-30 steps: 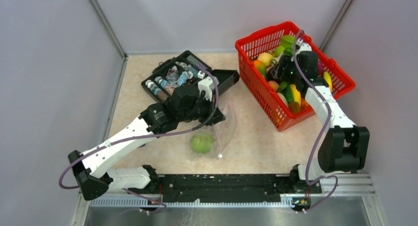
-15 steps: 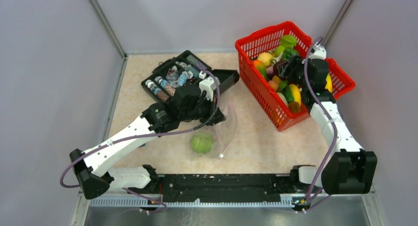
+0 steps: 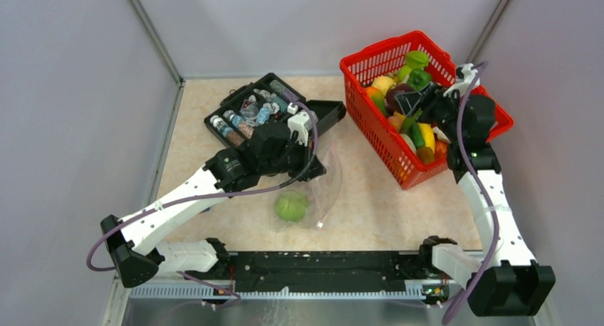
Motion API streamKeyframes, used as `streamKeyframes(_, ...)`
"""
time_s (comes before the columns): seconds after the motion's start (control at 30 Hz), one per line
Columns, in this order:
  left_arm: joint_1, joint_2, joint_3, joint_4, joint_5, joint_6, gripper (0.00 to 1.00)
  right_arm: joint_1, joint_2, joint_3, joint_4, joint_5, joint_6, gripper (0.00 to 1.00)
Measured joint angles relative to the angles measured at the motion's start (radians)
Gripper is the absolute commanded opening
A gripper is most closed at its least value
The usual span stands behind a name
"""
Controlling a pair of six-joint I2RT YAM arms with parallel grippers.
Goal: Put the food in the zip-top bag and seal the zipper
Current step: Pick up the fake vegetable from the bin, then place the fake vegetable in the zipper food storage bag.
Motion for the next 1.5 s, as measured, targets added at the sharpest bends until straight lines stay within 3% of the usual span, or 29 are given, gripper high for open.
streamKeyframes(0.5, 0.000, -0.008, -0.008, 0.009, -0.011, -0.005, 0.00, 0.003, -0.184, -0.088, 0.113, -0.566, 0.161, 0.21)
streamKeyframes(0.67, 0.000, -0.008, -0.010, 0.015, -0.011, -0.006, 0.00, 0.112, -0.215, -0.125, 0.137, -0.663, 0.167, 0.21)
streamKeyframes(0.97, 0.000, -0.008, -0.010, 0.016, -0.018, -0.009, 0.00, 0.414, -0.176, -0.153, 0.116, -0.657, 0.079, 0.20)
streamKeyframes(1.5, 0.002, -0.013, -0.010, 0.002, -0.058, -0.006, 0.00, 0.474, -0.125, -0.173, -0.142, -0.491, -0.132, 0.20)
